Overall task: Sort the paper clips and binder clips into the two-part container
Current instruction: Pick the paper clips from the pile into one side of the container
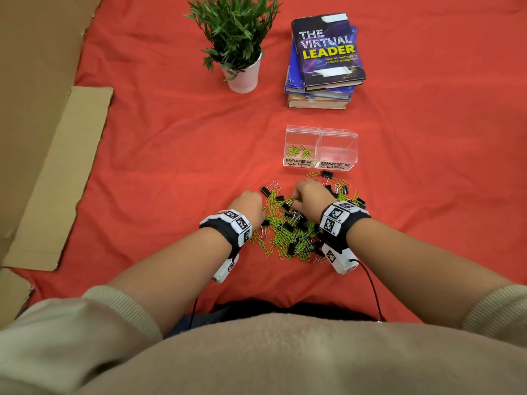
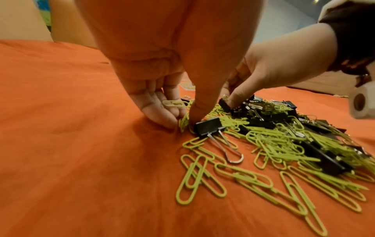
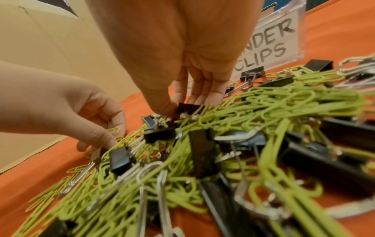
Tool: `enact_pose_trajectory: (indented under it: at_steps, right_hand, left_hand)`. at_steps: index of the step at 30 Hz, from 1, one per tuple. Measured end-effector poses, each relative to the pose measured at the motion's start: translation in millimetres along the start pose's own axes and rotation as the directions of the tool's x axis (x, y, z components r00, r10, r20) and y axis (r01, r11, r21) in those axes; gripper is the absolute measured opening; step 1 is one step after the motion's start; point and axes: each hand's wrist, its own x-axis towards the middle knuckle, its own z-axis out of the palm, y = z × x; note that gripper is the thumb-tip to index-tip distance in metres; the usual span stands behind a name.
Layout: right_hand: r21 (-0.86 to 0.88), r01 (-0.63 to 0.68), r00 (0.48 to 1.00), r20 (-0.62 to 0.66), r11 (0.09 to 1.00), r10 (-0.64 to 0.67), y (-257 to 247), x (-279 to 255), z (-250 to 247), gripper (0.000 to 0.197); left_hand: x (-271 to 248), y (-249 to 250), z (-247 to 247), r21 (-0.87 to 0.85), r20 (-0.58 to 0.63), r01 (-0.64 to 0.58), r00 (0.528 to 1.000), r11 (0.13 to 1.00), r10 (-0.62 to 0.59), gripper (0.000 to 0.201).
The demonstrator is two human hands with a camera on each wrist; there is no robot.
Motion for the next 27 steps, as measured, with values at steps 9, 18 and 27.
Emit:
enact_pose_trajectory:
  at_steps: [9,18,27]
  right_hand:
    - [0.418,-0.076,0.997,0.008,0.905,0.08,14,0,-36,0.013]
    - [0.701,-0.101,0.981,-0.049,0.706,0.19,4,18,-93,0.015]
    - [0.163,-0.061,0.962,-0.254,0.985,0.101,-4,33,-88,0.025]
  left_hand:
    - [0,5,-3,0.12,-0.03,-0.091,0.995,0.989,0.095,0.02]
    - [3,2,-9,-0.143,-0.06,-0.048,0.997,0.989,0.04,0.023]
    - [24,31,-53,-0.385,-0.214,-0.194,0.97,0.902,0.117,0.009]
